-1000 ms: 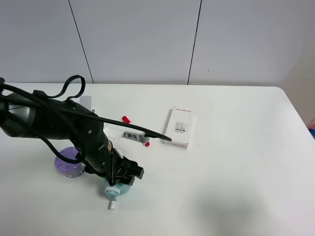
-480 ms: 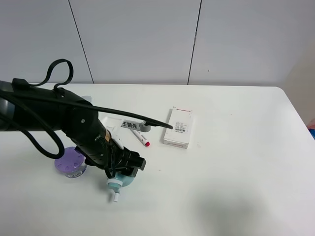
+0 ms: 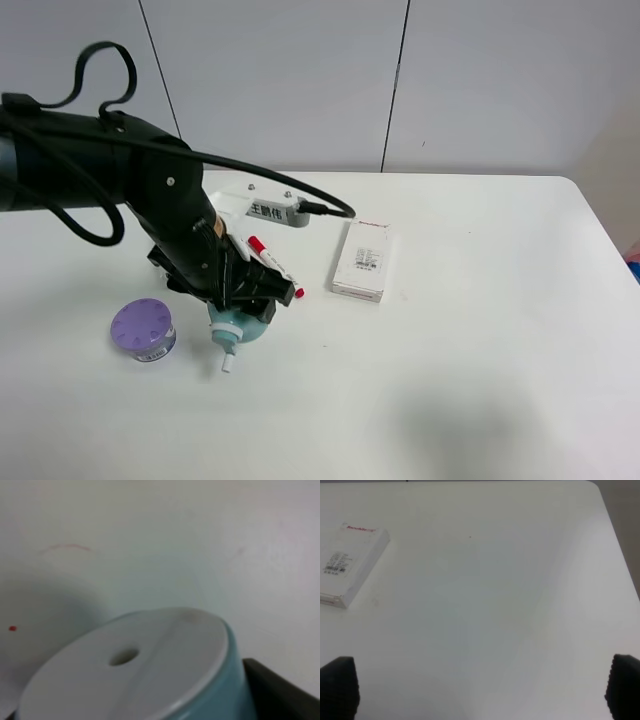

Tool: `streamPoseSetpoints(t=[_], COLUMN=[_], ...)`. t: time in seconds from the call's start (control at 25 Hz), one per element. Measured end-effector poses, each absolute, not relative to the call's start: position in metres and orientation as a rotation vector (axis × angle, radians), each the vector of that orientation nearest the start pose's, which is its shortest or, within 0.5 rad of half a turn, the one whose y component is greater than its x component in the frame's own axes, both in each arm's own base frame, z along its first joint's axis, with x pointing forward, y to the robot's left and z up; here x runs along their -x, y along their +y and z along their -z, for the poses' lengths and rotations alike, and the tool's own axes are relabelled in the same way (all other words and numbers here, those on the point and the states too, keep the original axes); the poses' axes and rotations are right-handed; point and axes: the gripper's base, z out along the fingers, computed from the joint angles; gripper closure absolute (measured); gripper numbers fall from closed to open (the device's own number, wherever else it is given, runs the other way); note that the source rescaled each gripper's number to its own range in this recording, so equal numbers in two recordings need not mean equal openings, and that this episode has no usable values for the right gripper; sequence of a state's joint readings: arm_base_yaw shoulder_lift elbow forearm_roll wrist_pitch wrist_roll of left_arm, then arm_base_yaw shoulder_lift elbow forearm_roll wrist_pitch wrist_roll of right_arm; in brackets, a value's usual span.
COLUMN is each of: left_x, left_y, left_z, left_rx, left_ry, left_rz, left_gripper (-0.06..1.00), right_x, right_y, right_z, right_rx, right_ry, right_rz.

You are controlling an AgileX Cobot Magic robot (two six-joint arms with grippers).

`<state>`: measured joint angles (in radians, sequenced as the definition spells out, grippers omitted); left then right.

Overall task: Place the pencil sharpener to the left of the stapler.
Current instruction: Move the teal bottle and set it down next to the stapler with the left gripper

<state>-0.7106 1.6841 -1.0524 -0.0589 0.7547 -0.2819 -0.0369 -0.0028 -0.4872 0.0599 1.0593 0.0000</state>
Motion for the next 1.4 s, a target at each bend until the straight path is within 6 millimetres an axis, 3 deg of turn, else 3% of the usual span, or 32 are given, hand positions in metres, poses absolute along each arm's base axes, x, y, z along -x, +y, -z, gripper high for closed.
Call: streamPoseSetpoints(t=[0.12, 0.28, 0.44, 0.76, 1.0, 1.4], left_x=[-0.249, -0.269, -0.298, -0.333, -0.358, -0.388], left_y=[-0.204, -0.180, -0.133, -0.055, -0.026, -0.020], left_z=[-0.212, -0.236, -0.259, -0.272, -0.246, -0.200], left_rx=[-0.553, -0.506, -0.377, -0.153, -0.083, -0.028], left_ry=[2.830, 2.783, 2.756, 2.735, 2.821, 2.860], left_rz=[0.227, 0.183, 0.131, 0.045, 0.005, 0.039], left_gripper=[0.94, 0.94, 0.94, 0.94, 0.94, 0.94], right_x=[0.004, 0.004, 0.004, 0.004, 0.004, 0.004], right_y=[0.005, 0.005, 0.005, 0.005, 0.005, 0.005], right_z=[-0.274, -0.274, -0.274, -0.274, -0.274, -0.274], right_rx=[-0.035, -0.035, -0.035, -0.035, -0.035, -0.035], right_ry=[2.051, 2.051, 2.051, 2.051, 2.051, 2.051], right_rz=[-0.049, -0.049, -0.049, -0.049, -0.049, -0.049])
